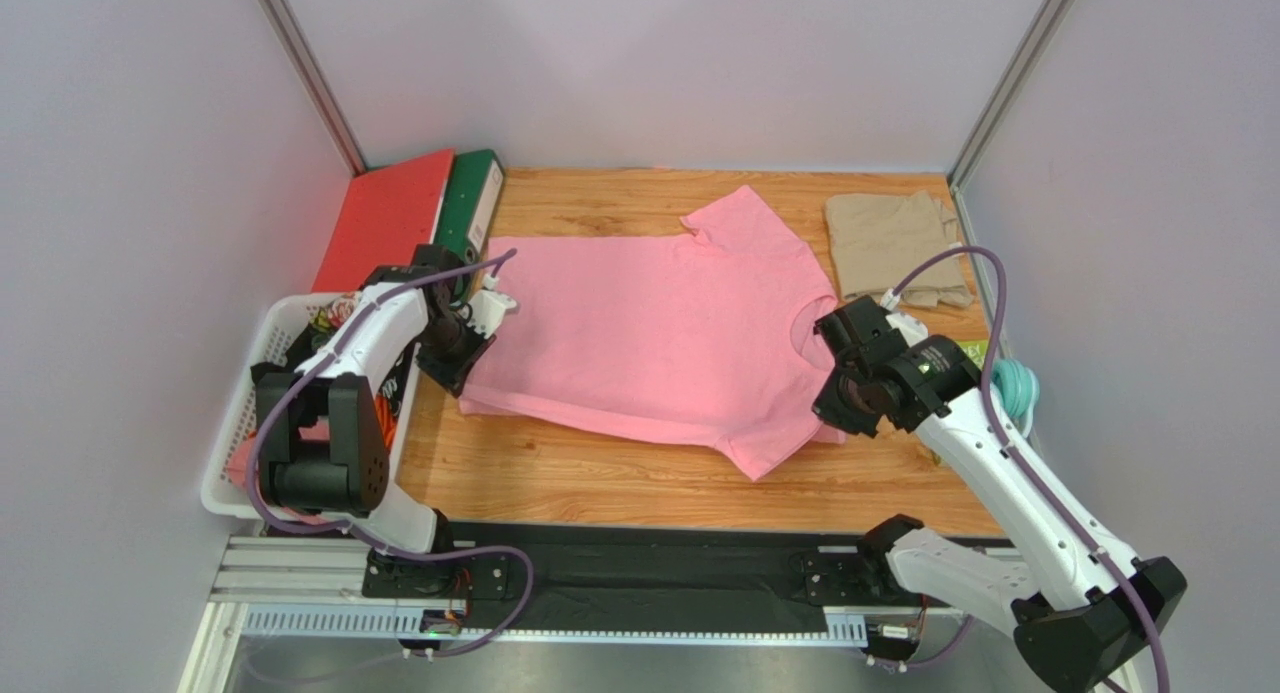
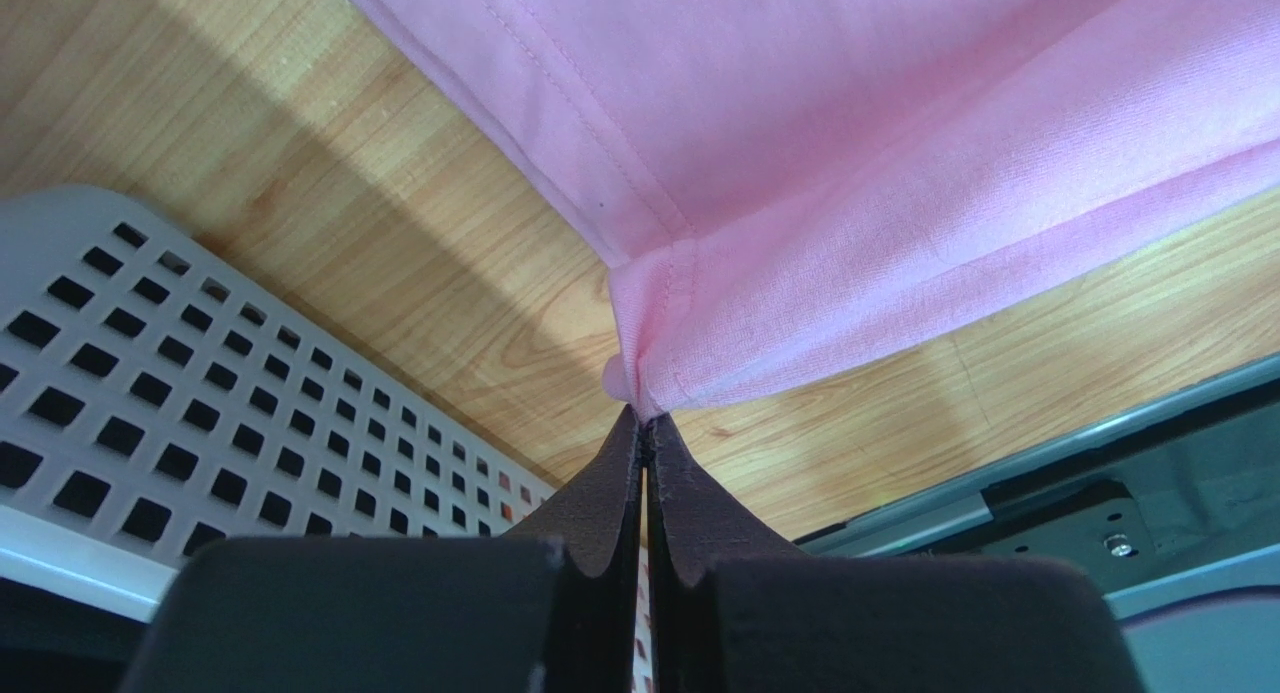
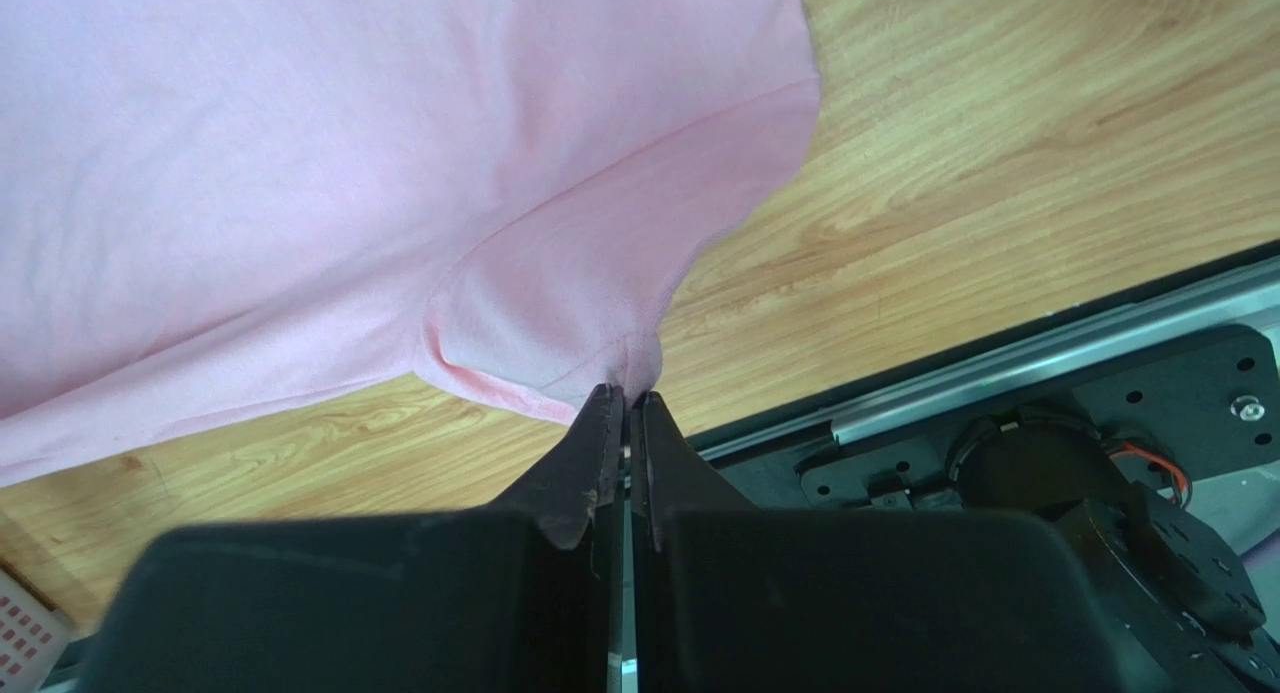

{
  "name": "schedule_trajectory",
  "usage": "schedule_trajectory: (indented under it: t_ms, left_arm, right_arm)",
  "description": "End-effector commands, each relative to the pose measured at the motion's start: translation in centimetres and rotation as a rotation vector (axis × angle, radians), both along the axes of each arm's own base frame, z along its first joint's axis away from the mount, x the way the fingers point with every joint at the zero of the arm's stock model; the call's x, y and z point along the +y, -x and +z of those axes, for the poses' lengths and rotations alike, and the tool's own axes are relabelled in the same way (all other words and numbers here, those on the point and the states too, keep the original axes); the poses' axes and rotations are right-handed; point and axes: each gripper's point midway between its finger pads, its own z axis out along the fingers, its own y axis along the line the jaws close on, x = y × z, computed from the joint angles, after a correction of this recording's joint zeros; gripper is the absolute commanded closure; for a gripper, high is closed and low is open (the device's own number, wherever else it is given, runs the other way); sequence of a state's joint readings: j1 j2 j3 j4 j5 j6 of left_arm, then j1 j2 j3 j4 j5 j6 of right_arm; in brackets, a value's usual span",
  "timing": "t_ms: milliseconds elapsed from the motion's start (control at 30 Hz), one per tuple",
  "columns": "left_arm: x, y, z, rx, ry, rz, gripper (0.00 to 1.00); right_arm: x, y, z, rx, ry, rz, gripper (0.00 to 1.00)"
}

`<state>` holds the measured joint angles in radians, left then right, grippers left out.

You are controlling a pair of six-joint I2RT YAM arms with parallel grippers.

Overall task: Fold and stack the t-shirts
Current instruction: Fold the flattened tshirt in 1/3 of the way

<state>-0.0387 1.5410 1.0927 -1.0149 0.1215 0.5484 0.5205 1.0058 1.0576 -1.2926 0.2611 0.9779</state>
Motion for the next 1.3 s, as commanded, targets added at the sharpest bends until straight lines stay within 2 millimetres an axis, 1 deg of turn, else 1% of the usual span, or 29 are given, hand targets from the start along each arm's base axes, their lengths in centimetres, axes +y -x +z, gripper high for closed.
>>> schedule_trajectory:
  t_ms: [0, 200, 233, 300, 333, 433, 567, 633, 667, 700, 900, 1100, 1167, 1267]
  left_arm:
    - [0.2, -2.0, 0.7, -0.052, -0.001, -0.003, 1.0]
    - [0.1, -2.9, 1.0, -0.066, -0.002, 0.002, 1.0]
    - [0.1, -3.4, 1.3, -0.078, -0.001, 0.005, 1.0]
    - [0.1, -3.7, 1.3, -0.073, -0.001, 0.008, 1.0]
    - [0.0, -4.2, 1.7, -0.087, 0.002, 0.01, 1.0]
    - [-0.1, -5.1, 1.8, -0.089, 0.008, 0.017, 1.0]
    - [-0.2, -5.7, 1.6, -0.078, 0.013, 0.023, 1.0]
    - [-0.3, -5.8, 1.6, -0.078, 0.016, 0.022, 1.0]
    - [-0.2, -5.8, 1.5, -0.075, 0.014, 0.024, 1.0]
    - [-0.3, -5.9, 1.4, -0.074, 0.016, 0.024, 1.0]
    - [-0.2, -6.1, 1.0, -0.069, 0.013, 0.027, 1.0]
    - [0.1, -7.2, 0.7, -0.08, -0.006, 0.032, 1.0]
    - [0.1, -7.4, 0.5, -0.077, -0.009, 0.032, 1.0]
    - [0.2, -8.1, 0.7, -0.086, -0.014, 0.036, 1.0]
  right_arm:
    - [0.1, -3.3, 2.8, -0.131, -0.005, -0.004, 1.0]
    - [0.6, -5.1, 2.6, -0.137, -0.005, 0.001, 1.0]
    - [0.8, -5.3, 2.4, -0.132, -0.002, 0.004, 1.0]
    - [0.8, -6.0, 2.5, -0.143, -0.005, 0.003, 1.0]
    - [0.8, -6.3, 2.6, -0.145, -0.003, 0.001, 1.0]
    - [0.8, -7.3, 2.8, -0.158, -0.002, -0.004, 1.0]
    - [0.8, -8.8, 3.5, -0.185, -0.002, -0.01, 1.0]
    - [0.8, -9.2, 3.4, -0.18, 0.009, -0.005, 1.0]
    - [0.9, -9.8, 3.7, -0.192, 0.005, -0.007, 1.0]
    - [1.0, -10.1, 3.4, -0.185, 0.011, -0.004, 1.0]
    - [1.6, -12.3, 3.7, -0.198, 0.014, 0.004, 1.0]
    - [1.6, -13.9, 3.6, -0.198, 0.028, 0.006, 1.0]
    - [1.3, -14.3, 3.7, -0.2, 0.034, 0.002, 1.0]
    - [1.0, -14.9, 4.4, -0.216, 0.034, -0.006, 1.0]
